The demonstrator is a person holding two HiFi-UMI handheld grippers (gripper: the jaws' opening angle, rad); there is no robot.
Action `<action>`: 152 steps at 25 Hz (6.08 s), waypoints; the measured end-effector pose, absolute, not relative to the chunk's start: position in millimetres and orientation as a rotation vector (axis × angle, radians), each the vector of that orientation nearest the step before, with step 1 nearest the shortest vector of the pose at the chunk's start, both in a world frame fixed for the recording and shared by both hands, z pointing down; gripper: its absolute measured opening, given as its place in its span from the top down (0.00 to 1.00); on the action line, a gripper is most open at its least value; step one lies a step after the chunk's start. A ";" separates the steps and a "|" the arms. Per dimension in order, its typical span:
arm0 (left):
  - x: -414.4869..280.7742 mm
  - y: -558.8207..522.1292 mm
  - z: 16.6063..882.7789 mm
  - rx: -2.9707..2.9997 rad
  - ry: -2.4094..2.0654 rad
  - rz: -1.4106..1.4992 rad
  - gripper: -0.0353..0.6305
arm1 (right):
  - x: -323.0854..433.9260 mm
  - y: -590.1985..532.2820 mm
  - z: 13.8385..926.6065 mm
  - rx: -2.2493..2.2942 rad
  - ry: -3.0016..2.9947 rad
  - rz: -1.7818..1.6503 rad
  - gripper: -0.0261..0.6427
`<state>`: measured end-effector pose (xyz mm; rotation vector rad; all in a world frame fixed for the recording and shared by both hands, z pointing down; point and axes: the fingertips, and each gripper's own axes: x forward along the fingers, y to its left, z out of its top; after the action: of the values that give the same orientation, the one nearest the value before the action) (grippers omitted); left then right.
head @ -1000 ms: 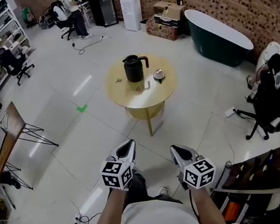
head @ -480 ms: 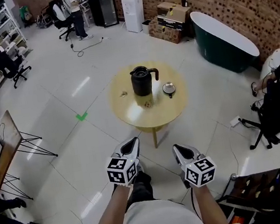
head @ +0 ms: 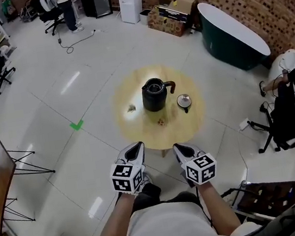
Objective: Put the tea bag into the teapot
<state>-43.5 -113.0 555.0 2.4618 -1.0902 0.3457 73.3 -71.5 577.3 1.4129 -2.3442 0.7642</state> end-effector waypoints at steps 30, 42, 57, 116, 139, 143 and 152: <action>-30.7 -182.9 653.4 2.218 -1.126 0.502 0.93 | 89.3 -255.5 799.4 1.057 -1.971 0.635 0.62; -34.9 -187.1 653.7 2.211 -1.142 0.500 0.93 | 87.1 -254.0 802.8 1.048 -1.940 0.596 0.84; -11.0 -226.2 615.4 2.314 -1.113 0.406 0.93 | 103.6 -274.0 633.2 1.279 -2.139 0.334 0.90; -38.0 -255.5 588.7 2.284 -1.208 0.303 0.93 | 90.7 -371.1 572.4 1.302 -2.232 0.238 0.71; -24.5 -269.6 570.8 2.338 -1.195 0.302 0.93 | 87.4 -356.4 565.0 1.364 -2.243 0.266 0.92; -21.1 -271.4 566.1 2.357 -1.179 0.310 0.93 | 91.5 -346.2 565.0 1.388 -2.226 0.278 0.96; -11.3 -271.9 550.5 2.428 -1.142 0.322 0.93 | 110.2 -309.1 562.0 1.495 -2.215 0.416 0.96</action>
<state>-11.3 -271.9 550.5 2.4278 -1.1422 0.3224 110.2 -309.1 562.0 1.4951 -2.2150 0.4157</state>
